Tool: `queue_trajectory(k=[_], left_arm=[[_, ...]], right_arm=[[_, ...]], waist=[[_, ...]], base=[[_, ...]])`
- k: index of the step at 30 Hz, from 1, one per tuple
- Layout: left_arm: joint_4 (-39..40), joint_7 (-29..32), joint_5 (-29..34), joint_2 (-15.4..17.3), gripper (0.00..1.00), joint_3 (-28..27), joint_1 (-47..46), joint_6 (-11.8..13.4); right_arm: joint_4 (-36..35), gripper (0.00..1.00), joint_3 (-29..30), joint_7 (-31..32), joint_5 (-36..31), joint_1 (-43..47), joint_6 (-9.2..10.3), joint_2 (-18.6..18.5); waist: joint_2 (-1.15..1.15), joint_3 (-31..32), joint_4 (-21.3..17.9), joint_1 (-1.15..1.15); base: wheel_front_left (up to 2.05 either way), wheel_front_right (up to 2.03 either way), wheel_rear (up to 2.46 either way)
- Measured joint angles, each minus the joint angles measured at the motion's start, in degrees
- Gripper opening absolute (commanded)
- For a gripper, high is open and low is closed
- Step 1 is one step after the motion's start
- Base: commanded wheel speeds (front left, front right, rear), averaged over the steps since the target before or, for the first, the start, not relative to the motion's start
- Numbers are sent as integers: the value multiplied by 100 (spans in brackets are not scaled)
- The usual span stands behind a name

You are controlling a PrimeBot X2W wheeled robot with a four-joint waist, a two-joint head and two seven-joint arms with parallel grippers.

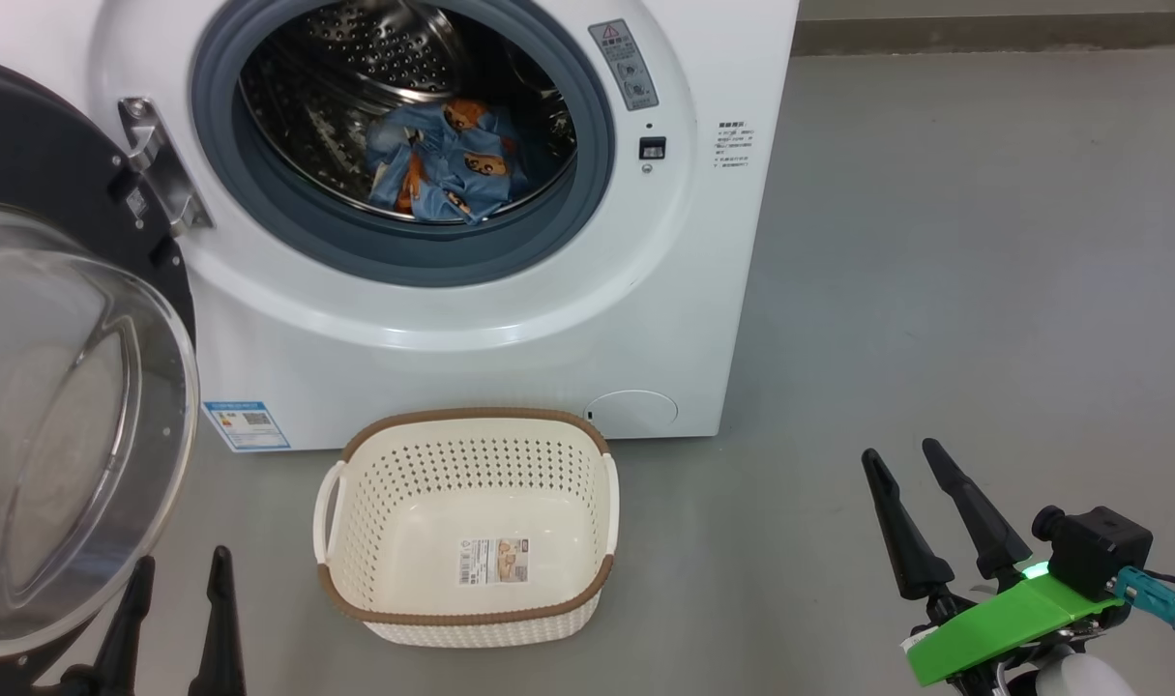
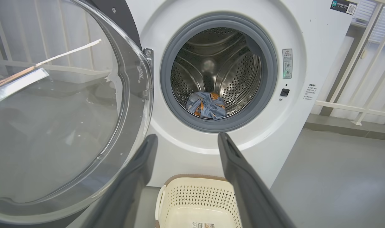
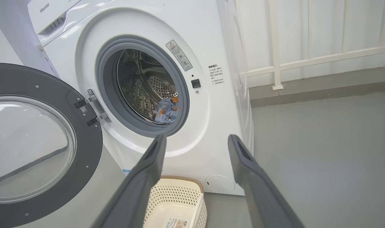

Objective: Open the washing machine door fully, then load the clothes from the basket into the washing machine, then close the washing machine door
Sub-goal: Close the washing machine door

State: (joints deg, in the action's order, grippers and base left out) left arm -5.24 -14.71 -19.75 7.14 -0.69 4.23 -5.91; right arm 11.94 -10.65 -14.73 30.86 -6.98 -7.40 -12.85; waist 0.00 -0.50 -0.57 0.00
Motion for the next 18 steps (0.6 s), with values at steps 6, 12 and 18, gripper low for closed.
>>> queue_trajectory(k=[6, 12, 18], left_arm=[[1, 0, 2, -3, 100, -13, -1, 0], [-16, 0, 57, -3, 100, -25, -1, 2], [-49, 0, 63, -2, 100, -32, -1, 5]], right_arm=[[5, 100, 4, 0, 0, 0, 0, 1], [16, 100, 5, 0, -45, 1, 0, -1], [33, 100, -3, 0, -73, 1, 0, 3]], waist=[[0, 4, 71, 0], [0, 13, 221, 0], [0, 34, 394, 0]], base=[[0, 0, 0], [0, 0, 0], [0, 0, 0]])
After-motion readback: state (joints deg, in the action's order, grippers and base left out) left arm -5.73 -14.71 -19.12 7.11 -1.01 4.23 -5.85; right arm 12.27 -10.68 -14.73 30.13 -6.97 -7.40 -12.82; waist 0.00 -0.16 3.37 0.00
